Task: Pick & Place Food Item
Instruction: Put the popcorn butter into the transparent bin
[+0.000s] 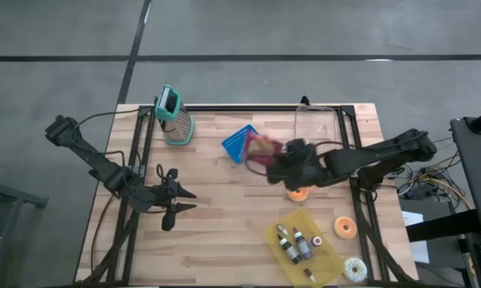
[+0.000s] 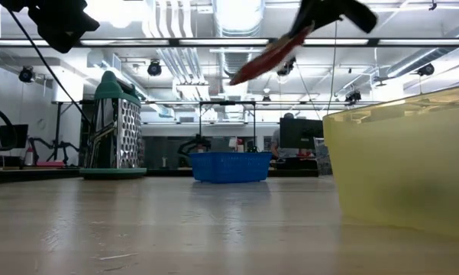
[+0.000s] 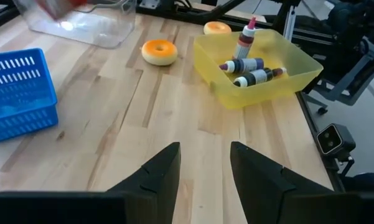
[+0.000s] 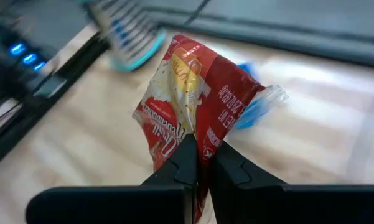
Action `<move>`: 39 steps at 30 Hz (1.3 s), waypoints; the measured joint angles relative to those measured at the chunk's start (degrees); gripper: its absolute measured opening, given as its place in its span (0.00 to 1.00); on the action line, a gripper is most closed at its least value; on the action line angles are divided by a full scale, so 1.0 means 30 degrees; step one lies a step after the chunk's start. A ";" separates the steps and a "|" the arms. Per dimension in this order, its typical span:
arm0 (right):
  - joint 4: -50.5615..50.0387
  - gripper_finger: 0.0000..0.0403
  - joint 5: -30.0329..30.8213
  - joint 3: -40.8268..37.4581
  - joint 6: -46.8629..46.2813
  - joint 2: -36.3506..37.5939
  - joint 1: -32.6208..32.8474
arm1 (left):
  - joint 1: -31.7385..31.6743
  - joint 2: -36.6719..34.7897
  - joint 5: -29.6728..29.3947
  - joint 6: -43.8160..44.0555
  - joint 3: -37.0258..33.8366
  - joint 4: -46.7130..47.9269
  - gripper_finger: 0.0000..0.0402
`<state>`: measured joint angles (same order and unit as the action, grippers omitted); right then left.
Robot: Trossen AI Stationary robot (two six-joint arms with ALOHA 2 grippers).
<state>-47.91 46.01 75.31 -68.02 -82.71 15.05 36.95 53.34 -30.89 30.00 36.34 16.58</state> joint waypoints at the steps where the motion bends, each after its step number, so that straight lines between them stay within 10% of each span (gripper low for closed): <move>1: -0.0842 0.03 0.0498 0.0000 -0.0529 0.0310 -0.0042 | 0.0007 0.0000 0.0000 -0.0004 0.0000 -0.0013 0.37; 15: -1.0131 0.03 0.2816 0.0000 -0.7445 0.1548 -0.3014 | -0.0007 0.0000 -0.0007 -0.0499 0.0000 -0.0007 0.37; 39: -1.0772 0.03 -0.0861 -0.3307 -0.7152 0.1577 -0.9426 | -0.0015 0.0000 -0.0415 -0.1654 0.0000 -0.0007 0.37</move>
<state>-80.23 43.43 65.39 -89.47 -77.97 -13.23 36.91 53.34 -32.14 25.04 36.34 16.56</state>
